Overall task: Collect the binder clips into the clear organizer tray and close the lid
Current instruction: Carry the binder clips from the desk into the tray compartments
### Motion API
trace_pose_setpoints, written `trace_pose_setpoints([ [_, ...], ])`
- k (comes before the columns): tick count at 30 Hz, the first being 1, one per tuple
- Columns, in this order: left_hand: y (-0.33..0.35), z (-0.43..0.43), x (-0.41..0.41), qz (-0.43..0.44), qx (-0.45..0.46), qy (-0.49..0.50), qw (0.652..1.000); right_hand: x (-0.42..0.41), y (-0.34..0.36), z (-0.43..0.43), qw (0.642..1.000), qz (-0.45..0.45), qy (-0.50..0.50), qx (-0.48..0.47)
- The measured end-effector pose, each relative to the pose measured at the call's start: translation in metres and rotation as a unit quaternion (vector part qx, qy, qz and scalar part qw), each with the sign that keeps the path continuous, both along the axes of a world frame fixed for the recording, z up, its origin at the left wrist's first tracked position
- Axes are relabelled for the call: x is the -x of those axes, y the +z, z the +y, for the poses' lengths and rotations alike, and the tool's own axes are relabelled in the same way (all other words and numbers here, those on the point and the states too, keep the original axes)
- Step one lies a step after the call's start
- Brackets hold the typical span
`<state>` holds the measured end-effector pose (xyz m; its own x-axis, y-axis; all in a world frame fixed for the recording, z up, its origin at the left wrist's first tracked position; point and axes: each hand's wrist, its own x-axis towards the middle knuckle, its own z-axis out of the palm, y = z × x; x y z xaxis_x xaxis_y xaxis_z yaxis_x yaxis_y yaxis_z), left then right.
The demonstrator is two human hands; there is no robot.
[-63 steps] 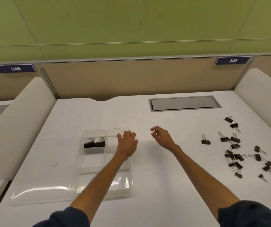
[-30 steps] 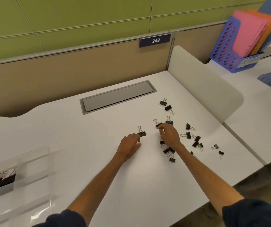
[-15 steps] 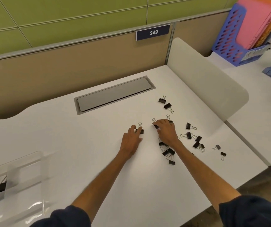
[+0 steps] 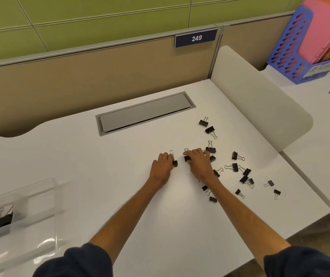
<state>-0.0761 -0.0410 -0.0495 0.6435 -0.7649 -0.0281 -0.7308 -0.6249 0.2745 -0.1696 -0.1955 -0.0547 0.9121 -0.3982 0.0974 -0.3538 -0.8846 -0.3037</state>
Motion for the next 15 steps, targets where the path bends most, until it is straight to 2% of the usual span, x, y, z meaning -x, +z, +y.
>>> trace_pose_setpoints([
  [8,0.015,0.039,-0.001,0.0,0.049,0.041,0.998,-0.004,0.019,0.043,0.997,-0.06,0.002,-0.046],
  [15,0.036,0.092,-0.018,-0.005,0.095,0.071,0.993,-0.021,0.038,0.079,0.993,-0.103,0.048,-0.035],
])
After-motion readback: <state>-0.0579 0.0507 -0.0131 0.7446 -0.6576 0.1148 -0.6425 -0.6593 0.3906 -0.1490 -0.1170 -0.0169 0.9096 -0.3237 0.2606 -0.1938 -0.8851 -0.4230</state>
